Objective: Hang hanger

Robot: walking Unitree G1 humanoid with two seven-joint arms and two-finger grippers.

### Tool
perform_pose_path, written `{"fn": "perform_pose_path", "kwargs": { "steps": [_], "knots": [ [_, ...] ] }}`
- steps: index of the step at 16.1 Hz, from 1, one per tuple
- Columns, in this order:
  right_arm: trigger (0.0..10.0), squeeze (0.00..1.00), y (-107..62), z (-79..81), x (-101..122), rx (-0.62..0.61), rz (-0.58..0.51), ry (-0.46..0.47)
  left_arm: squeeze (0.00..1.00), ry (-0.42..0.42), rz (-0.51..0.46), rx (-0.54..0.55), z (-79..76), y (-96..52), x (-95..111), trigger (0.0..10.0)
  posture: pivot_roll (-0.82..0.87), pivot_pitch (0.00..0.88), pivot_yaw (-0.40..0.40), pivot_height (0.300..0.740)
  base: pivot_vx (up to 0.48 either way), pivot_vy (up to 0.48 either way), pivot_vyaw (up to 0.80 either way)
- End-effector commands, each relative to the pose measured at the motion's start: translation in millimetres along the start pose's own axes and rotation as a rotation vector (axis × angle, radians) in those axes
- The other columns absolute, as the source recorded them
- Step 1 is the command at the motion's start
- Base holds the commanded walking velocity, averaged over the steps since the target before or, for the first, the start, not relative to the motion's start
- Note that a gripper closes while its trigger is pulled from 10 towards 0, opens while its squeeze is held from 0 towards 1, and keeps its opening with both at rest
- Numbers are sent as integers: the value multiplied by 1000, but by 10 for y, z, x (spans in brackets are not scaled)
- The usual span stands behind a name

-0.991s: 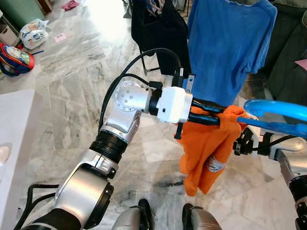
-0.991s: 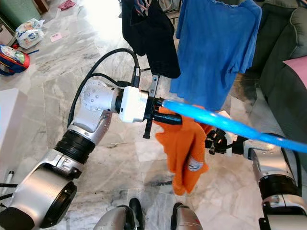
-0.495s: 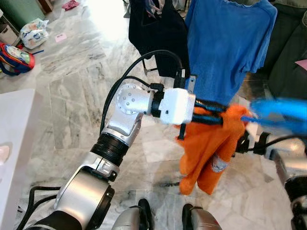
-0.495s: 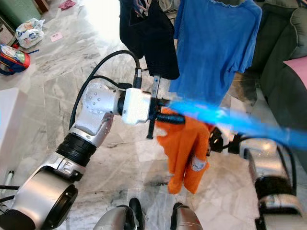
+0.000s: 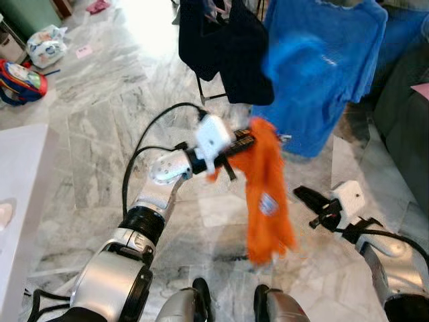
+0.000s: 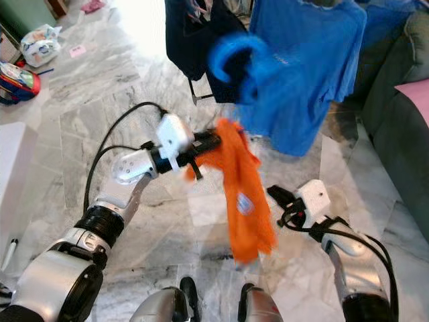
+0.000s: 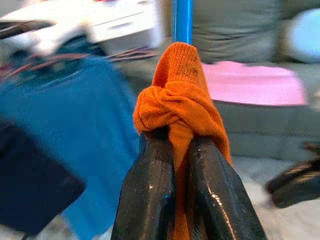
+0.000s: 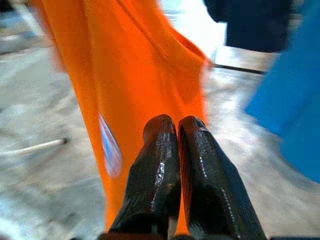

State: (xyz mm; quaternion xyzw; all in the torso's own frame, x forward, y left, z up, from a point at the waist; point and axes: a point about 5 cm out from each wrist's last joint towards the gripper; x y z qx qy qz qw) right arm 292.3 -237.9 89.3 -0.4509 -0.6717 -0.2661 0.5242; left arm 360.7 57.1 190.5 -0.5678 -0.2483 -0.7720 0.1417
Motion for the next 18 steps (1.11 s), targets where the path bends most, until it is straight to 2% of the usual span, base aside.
{"fn": "perform_pose_path", "kwargs": {
  "steps": [1,2,3,4,5,6,7,8,10,11,12,18],
  "knots": [
    [10000,1000,-33,40,-68,-59,36,-28,0,-15,31,86,62,-90,-94,10000,-75,227,104,740,0,0,0],
    [10000,1000,-48,39,-92,-100,56,-59,0,-17,58,97,36,-130,-171,10000,-93,224,103,740,0,0,0],
    [10000,1000,-19,36,-94,-186,69,-43,0,-26,118,104,3,-222,-308,10000,-114,218,99,740,0,0,0],
    [10000,1000,-18,64,-99,-251,80,-75,0,-13,228,95,-96,-336,-524,10000,-132,205,96,740,0,0,0],
    [10000,1000,-11,94,-109,-270,84,-61,0,-4,275,104,-142,-384,-616,10000,-143,198,92,740,0,0,0],
    [10000,1000,36,229,-114,-288,84,-42,0,13,442,107,-265,-530,-880,10000,-181,183,88,740,0,0,0],
    [10000,1000,55,340,-133,-276,96,-61,0,-9,538,133,-356,-627,-1046,10000,-205,183,92,740,0,0,0],
    [10000,1000,54,382,-143,-276,100,-68,0,-47,578,159,-396,-676,-1121,10000,-217,180,96,740,0,0,0],
    [10000,1000,12,552,-176,-269,114,-69,0,-113,722,198,-542,-858,-1341,10000,-257,189,106,740,0,0,0],
    [10000,1000,-31,605,-207,-287,136,-69,0,-86,796,168,-597,-915,-1407,10000,-265,189,108,740,0,0,0],
    [10000,1000,-40,616,-219,-290,143,-67,0,-65,800,151,-603,-912,-1407,10000,-264,189,109,740,0,0,0],
    [10000,1000,-40,616,-219,-290,143,-67,0,-65,800,151,-603,-912,-1407,10000,-264,189,109,740,0,0,0]
  ]
}}
Point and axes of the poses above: a point about 5 cm out from each wrist's last joint towards the gripper, its own y axis pointing out of the wrist towards the gripper, its own x axis along the axis of the wrist's last joint, z = x × y, and after that the axes turned 8 degrees about -y, right-handed
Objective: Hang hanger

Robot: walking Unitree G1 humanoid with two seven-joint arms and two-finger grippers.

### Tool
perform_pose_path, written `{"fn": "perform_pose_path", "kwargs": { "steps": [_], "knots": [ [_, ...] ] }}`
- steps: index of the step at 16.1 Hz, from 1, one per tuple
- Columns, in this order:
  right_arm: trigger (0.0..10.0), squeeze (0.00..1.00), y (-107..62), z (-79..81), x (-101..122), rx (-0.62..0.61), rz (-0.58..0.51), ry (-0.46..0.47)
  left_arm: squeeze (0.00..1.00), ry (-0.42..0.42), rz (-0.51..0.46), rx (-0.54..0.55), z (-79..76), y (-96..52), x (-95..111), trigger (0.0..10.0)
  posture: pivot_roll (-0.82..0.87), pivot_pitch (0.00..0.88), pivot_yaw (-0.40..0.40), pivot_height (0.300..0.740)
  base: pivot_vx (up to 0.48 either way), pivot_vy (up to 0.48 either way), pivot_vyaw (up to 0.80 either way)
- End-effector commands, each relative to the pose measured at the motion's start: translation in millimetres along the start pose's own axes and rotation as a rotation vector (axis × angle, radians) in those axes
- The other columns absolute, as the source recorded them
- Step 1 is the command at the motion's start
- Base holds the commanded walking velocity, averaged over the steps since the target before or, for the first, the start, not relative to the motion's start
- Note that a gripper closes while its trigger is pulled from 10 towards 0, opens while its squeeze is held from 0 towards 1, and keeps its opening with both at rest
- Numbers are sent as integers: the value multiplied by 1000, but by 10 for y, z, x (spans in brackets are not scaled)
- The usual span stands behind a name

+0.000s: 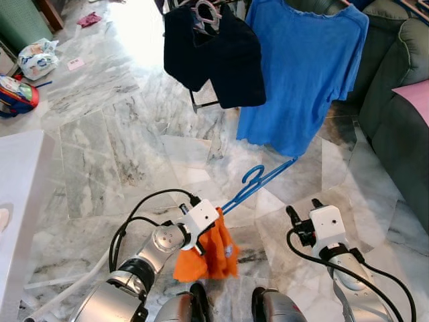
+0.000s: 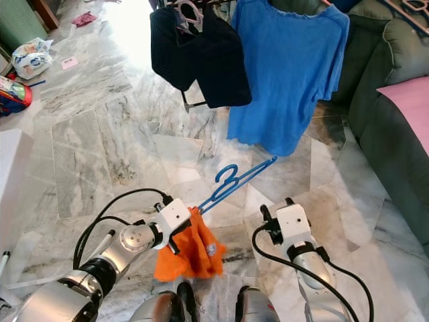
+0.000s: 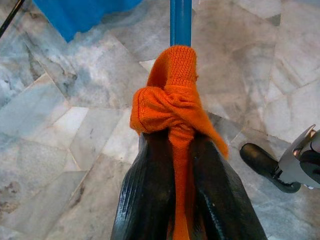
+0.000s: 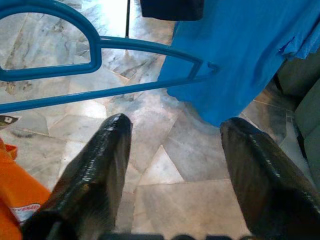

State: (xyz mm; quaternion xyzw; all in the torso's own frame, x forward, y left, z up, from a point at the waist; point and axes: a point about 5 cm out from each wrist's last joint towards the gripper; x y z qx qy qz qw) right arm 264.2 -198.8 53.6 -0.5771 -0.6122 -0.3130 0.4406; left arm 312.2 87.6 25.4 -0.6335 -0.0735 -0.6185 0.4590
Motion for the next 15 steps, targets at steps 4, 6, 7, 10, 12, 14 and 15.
{"fn": "perform_pose_path", "kwargs": {
  "steps": [4,6,7,10,12,14,15],
  "knots": [
    [10000,1000,-22,48,-21,15,13,5,0,6,14,2,13,-21,-44,10000,-264,189,109,740,0,0,0],
    [10000,1000,-22,48,-21,15,13,5,0,6,14,2,13,-21,-44,10000,-264,189,109,740,0,0,0],
    [10000,1000,-22,48,-21,15,13,5,0,6,14,2,13,-21,-44,10000,-264,189,109,740,0,0,0],
    [10000,1000,-22,48,-21,15,13,5,0,6,14,2,13,-21,-44,10000,-264,189,109,740,0,0,0],
    [10000,0,65,274,-206,-4,154,165,0,-19,-98,113,294,12,367,10000,-207,155,114,740,0,0,0],
    [10000,0,62,313,-218,1,158,165,0,-107,-115,135,264,11,311,10000,-195,153,104,740,0,0,0],
    [10000,0,71,325,-217,-2,156,171,0,-197,-124,172,260,0,250,10000,-185,153,97,740,0,0,0]
  ]
}}
Point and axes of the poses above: a point about 5 cm out from each wrist's last joint towards the gripper, its own y axis pointing out of the wrist towards the gripper, its own x axis along the axis of the wrist's last joint, z = x × y, and after that the axes turned 8 degrees about -y, right-handed
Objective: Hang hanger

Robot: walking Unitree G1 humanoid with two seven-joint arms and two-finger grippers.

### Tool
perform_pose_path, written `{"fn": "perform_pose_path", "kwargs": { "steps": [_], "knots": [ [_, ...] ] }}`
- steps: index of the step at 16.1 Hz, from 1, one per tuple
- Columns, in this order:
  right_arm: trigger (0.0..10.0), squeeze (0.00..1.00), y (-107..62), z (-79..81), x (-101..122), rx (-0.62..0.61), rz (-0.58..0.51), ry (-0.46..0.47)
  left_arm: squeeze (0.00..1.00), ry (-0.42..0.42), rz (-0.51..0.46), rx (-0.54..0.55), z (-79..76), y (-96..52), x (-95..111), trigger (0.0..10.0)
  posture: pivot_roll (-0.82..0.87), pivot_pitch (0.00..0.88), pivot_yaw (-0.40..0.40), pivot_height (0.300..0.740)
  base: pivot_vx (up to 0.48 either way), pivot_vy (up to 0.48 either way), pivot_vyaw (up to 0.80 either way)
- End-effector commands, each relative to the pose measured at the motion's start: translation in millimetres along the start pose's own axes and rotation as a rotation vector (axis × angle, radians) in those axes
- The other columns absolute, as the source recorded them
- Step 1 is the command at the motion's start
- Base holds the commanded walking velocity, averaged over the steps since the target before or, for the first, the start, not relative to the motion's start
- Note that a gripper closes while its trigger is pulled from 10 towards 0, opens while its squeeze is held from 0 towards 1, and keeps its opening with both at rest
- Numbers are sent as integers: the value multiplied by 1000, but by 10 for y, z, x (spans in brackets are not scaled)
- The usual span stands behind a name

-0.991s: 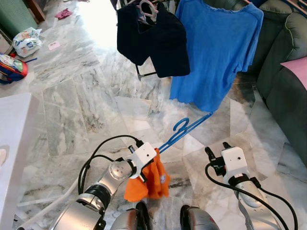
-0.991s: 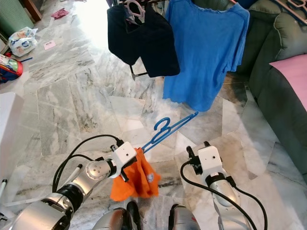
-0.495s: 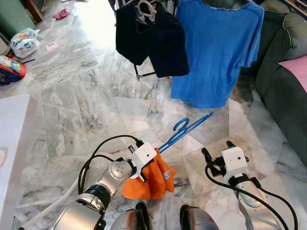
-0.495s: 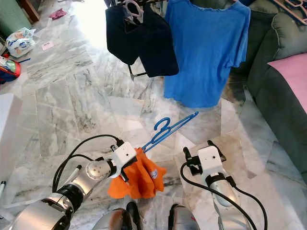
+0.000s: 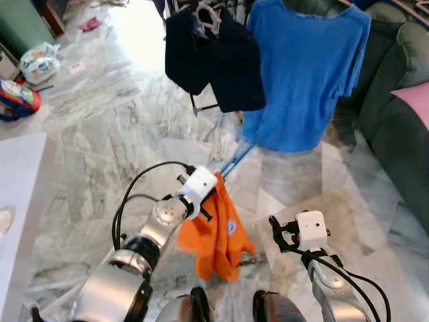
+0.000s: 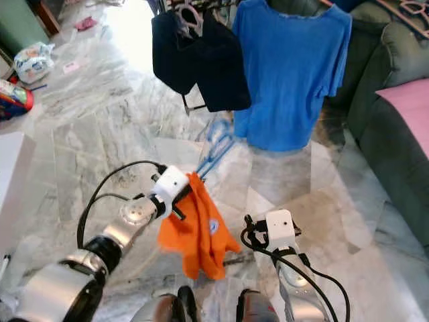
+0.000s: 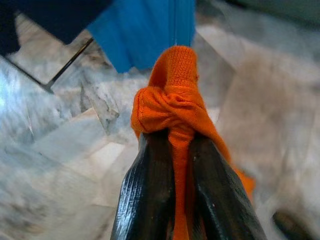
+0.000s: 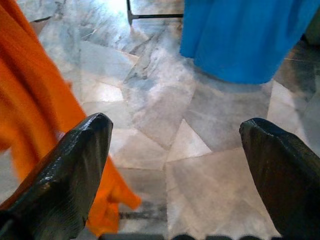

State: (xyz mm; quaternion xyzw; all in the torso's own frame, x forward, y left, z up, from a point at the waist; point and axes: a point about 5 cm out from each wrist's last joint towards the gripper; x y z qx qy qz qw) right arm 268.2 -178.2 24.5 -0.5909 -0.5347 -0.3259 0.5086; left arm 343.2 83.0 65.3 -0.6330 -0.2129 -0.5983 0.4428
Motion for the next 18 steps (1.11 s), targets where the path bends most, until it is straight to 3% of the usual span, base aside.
{"fn": "perform_pose_path", "kwargs": {
  "steps": [1,2,6,7,8,12,14,18],
  "knots": [
    [10000,0,5,1,-41,-7,23,19,0,-76,46,59,50,-85,-201,10000,-173,152,92,740,0,0,0],
    [10000,0,39,-9,-31,-2,23,16,0,-131,53,74,63,-100,-238,10000,-167,149,90,740,0,0,0],
    [10000,0,74,85,-121,54,71,-9,0,-122,179,178,97,-251,-572,10000,-154,129,80,740,0,0,0],
    [10000,0,67,116,-198,32,96,-10,0,-193,244,249,119,-349,-753,10000,-155,121,76,740,0,0,0],
    [10000,0,57,129,-254,19,119,-16,0,-212,277,282,124,-403,-845,10000,-153,116,72,740,0,0,0],
    [10000,0,-85,140,-615,-136,314,132,0,-388,389,429,119,-630,-1185,10000,-155,97,60,740,0,0,0],
    [10000,0,-265,251,-867,-117,444,91,0,-395,450,398,-3,-676,-1305,10000,-147,87,58,740,0,0,0],
    [10000,0,-393,280,-1011,-72,512,-22,0,-385,491,376,-67,-738,-1402,10000,-135,79,55,740,0,0,0]
  ]
}}
Point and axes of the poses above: a point about 5 cm out from each wrist's last joint towards the gripper, its own y axis pointing out of the wrist towards the gripper, its own x axis along the axis of the wrist's last joint, z = x × y, and after that the axes turned 8 degrees about -y, right-handed
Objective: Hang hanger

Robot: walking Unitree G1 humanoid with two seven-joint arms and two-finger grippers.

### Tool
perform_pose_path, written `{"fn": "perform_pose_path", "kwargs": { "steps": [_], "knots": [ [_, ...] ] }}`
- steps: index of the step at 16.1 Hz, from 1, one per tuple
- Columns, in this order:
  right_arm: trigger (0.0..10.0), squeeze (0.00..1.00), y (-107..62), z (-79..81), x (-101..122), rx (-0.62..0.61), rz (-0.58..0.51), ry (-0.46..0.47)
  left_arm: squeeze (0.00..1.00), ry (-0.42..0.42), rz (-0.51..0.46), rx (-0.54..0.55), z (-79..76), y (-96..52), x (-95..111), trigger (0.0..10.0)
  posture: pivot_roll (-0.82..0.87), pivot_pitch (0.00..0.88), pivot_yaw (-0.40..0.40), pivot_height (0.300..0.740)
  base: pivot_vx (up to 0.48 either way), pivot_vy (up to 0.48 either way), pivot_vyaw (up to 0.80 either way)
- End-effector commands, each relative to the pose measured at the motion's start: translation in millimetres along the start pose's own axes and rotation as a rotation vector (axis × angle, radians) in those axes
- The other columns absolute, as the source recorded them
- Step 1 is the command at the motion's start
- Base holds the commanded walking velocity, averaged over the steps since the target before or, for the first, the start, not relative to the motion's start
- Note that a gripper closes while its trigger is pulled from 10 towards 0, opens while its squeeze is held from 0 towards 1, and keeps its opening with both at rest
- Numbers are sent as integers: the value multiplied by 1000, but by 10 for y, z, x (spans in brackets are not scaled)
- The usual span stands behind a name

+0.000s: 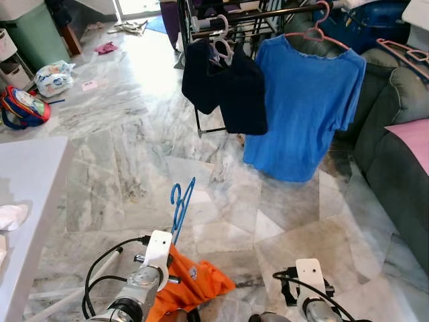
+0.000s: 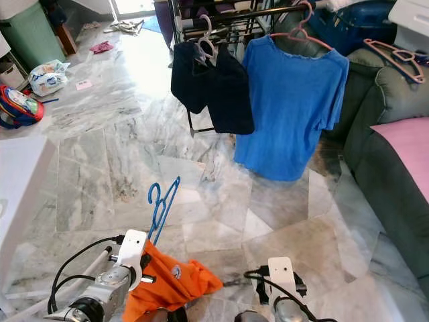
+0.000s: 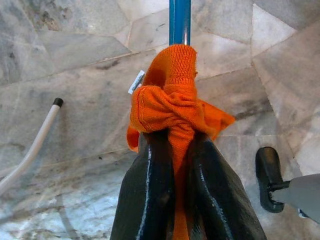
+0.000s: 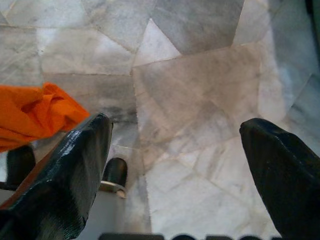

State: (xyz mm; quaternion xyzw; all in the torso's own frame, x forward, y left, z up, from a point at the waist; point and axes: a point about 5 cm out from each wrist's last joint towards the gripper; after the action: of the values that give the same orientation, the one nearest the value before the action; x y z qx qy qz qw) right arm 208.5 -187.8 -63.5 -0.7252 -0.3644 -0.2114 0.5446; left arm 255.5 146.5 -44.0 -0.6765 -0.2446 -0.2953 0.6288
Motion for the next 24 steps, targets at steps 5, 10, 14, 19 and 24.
{"fn": "perform_pose_path", "kwargs": {
  "steps": [5,10,14,19,24],
  "knots": [
    [10000,0,-184,17,-519,93,175,-132,0,67,69,30,192,-65,-230,10000,-120,84,60,740,0,0,0],
    [10000,0,-228,-61,-648,115,240,-86,0,69,87,52,263,-87,-286,10000,-123,70,53,740,0,0,0],
    [10000,0,-91,-61,-377,95,179,-43,0,-26,60,66,243,-74,-240,10000,-103,54,28,740,0,0,0],
    [10000,0,88,-409,145,-67,-43,155,0,-72,-67,33,183,-7,158,10000,-92,47,31,740,0,0,0],
    [10000,0,38,7,95,59,-33,110,0,-39,-17,24,168,-22,12,10000,-102,23,32,740,0,-139,0]
  ]
}}
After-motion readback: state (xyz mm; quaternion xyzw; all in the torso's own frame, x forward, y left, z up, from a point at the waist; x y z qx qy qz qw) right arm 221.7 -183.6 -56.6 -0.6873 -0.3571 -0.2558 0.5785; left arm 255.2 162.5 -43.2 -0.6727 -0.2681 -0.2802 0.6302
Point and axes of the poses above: a point about 5 cm out from each wrist's last joint towards the gripper, its own y axis pointing out of the wrist towards the gripper, its own x axis along the axis of the wrist's last joint, z = x × y, and after that the axes turned 8 degrees about -y, right-handed
